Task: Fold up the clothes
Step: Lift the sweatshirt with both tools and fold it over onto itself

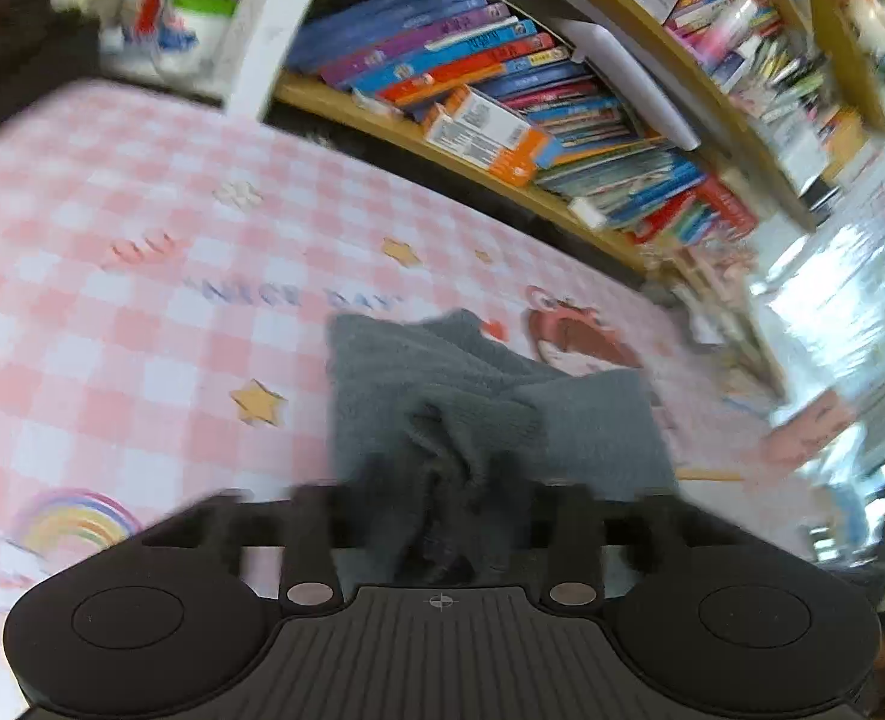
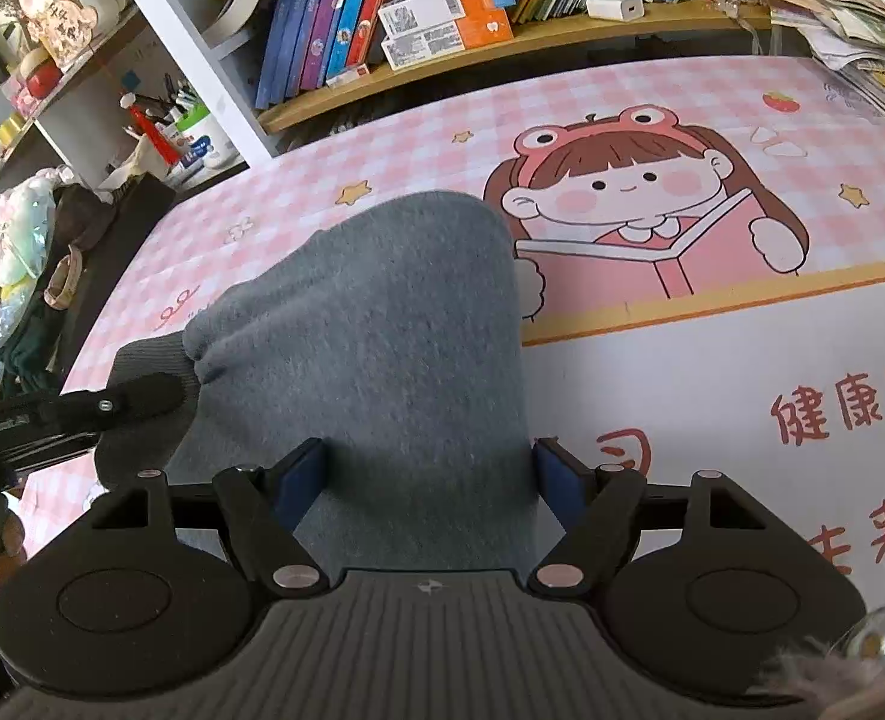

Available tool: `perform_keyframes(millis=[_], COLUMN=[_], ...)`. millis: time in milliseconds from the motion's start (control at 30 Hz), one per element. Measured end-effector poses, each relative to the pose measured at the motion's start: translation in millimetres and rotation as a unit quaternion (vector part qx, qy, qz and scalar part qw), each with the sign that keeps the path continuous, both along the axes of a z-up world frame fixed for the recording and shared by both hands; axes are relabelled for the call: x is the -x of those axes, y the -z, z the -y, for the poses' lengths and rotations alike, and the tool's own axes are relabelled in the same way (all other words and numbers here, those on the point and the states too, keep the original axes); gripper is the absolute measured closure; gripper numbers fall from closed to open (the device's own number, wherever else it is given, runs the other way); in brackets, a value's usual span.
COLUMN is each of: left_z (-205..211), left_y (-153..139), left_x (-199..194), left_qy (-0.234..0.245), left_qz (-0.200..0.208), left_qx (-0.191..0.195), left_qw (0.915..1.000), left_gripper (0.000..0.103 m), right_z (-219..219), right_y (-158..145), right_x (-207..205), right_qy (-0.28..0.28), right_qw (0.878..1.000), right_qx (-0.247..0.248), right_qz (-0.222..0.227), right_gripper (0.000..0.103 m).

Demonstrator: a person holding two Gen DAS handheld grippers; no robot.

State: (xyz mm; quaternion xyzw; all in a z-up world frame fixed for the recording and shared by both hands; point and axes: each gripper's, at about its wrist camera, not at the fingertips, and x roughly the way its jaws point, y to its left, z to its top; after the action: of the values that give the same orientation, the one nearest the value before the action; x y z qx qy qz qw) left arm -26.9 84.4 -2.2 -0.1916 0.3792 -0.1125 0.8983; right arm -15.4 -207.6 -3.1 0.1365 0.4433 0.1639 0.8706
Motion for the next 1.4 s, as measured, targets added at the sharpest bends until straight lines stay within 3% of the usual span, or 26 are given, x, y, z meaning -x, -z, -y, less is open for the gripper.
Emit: perform_keyframes(millis=[67,200,467,600,667,733,833,900,1100,1267,1400], left_z=[-1,-8,-13,-8,-5,-2,8,12,8,4,3], left_y=[-3,11,37,37,36,33,15,9,22,29,31], left_x=[1,-6,-24,-25,-25,-25,-17,-15,-23,-27,-29], left_qy=[-0.002,0.007,0.01,0.022,0.029,0.035,0.053,0.063,0.051,0.046,0.048], left_qz=[0.003,-0.033,-0.089,-0.092,-0.092,-0.091,-0.06,-0.047,-0.084,-0.1,-0.105], left_qx=[-0.01,0.042,0.097,0.101,0.102,0.101,0.086,0.079,0.087,0.094,0.097], left_qw=[0.9999,0.9985,0.9913,0.9903,0.9901,0.9901,0.993,0.9938,0.9914,0.9895,0.9886], left_gripper=[0.018,0.018,0.018,0.022,0.031,0.044,0.05,0.05,0.046,0.039,0.036], right_z=[3,10,26,28,25,19,-3,-9,2,4,7], right_y=[-1,-3,19,25,21,13,-11,-19,-7,-3,1], right_x=[-2,-6,-25,-27,-25,-20,-7,-2,-9,-14,-18], right_qy=[0.007,0.021,0.044,0.042,0.037,0.027,-0.013,-0.029,-0.015,-0.001,0.001], right_qw=[1.0,0.999,0.991,0.986,0.988,0.993,1.0,0.999,1.0,1.0,0.999], right_qx=[-0.009,-0.028,-0.101,-0.13,-0.121,-0.099,-0.021,0.006,-0.018,-0.016,-0.026], right_qz=[0.002,0.005,-0.071,-0.095,-0.084,-0.061,0.017,0.045,0.007,-0.011,-0.022], right_gripper=[0.03,0.03,0.031,0.037,0.045,0.062,0.069,0.069,0.068,0.053,0.05])
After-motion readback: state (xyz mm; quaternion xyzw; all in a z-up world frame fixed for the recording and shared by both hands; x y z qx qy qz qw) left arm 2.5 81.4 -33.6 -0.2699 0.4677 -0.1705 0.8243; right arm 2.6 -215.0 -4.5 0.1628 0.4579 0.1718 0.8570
